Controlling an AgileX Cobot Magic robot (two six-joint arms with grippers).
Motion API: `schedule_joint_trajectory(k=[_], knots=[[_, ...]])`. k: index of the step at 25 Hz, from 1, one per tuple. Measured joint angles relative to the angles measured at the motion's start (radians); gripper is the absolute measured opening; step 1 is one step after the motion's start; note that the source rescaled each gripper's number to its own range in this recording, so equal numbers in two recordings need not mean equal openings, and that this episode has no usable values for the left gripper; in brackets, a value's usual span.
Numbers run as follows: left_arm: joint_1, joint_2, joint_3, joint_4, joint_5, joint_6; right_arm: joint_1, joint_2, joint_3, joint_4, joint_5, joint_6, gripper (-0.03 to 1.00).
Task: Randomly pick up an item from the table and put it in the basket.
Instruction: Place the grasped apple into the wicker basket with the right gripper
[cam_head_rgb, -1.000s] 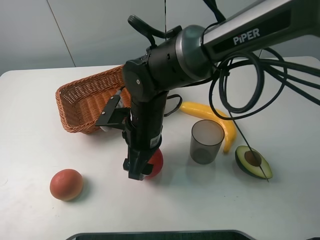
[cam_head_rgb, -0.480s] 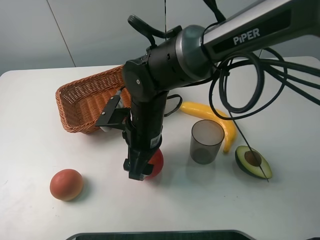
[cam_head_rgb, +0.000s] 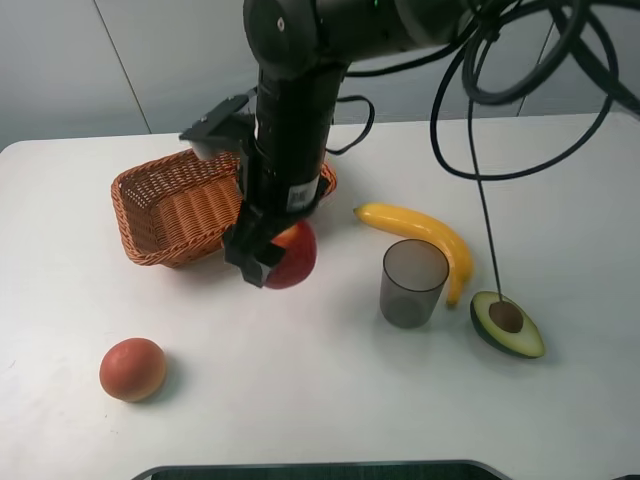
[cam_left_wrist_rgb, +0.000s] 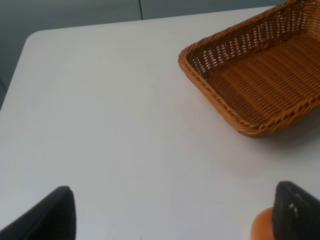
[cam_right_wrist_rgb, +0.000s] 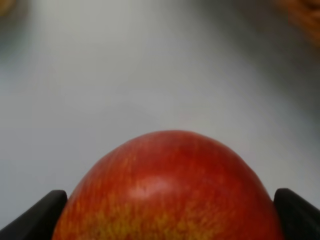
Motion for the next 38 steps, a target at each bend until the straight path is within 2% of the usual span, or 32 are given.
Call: schedule_joint_trajectory(k=[3,6,16,20,30,38], knots=[[0.000,0.000,0.000,0.000,0.000,0.000,-0.037,-0.002,-0.079,0.000,0.012,0.037,0.07],[0.000,0.000,0.000,0.000,0.000,0.000,-0.070,-0.002,-0.134,-0.002,-0.037,0.079,0.07],[0.000,0.000,0.000,0.000,0.000,0.000,-0.104,0.032,-0.156,-0.034,-0.411,0.128,0.07],[0.000,0.000,0.000,0.000,0.000,0.000,-0.110,0.086,-0.156,-0.034,-0.499,0.145,0.07],[0.000,-0.001,0.000,0.000,0.000,0.000,-0.114,0.223,-0.156,-0.038,-0.530,0.149,0.07],[0.000,0.000,0.000,0.000,0.000,0.000,-0.114,0.237,-0.156,-0.047,-0.537,0.151,0.07]])
